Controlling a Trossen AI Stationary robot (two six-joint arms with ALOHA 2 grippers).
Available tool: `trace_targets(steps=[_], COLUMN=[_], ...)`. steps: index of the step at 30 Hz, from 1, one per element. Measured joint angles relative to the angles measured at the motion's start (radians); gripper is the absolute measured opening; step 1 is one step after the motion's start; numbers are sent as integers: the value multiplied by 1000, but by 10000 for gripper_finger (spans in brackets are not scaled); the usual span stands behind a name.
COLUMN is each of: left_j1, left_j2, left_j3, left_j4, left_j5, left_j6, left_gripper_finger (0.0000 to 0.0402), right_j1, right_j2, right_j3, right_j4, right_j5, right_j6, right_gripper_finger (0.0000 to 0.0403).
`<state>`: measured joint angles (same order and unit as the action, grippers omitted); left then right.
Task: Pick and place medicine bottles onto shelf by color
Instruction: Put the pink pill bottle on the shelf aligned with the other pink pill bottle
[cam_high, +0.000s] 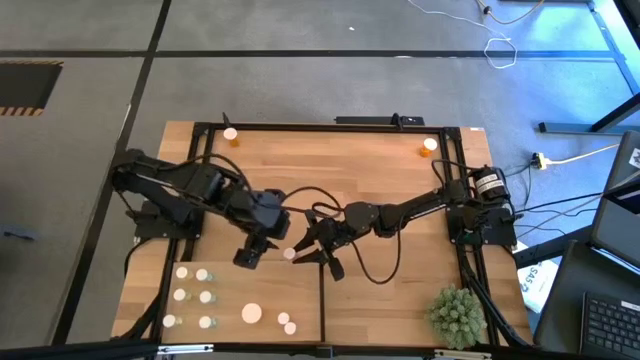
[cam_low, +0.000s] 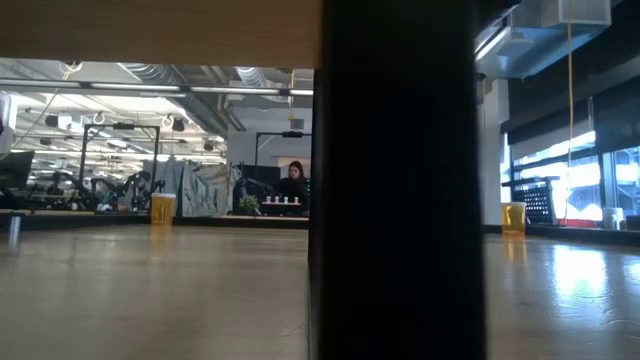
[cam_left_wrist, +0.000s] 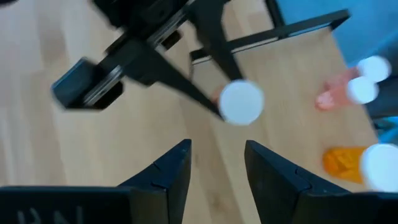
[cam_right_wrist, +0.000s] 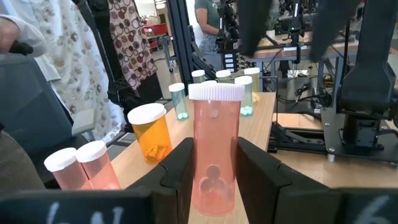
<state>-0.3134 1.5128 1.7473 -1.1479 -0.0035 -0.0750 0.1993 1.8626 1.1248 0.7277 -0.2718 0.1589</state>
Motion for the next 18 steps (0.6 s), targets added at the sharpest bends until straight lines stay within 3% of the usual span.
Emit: trace_targets(steps=[8,18], left_j1=[0,0], left_j2=[68,116], left_j3=[90,95], left_j4=[-20,-8], left_j5=[57,79], left_j6=[-1,-29], left_gripper_finger=[143,143], right_j1=[0,0], right_j2=[0,0], right_j3=[0,0], right_j4=[1,1], right_j5=[0,-2], right_j6=[-13,-36], right_gripper_finger=[107,107])
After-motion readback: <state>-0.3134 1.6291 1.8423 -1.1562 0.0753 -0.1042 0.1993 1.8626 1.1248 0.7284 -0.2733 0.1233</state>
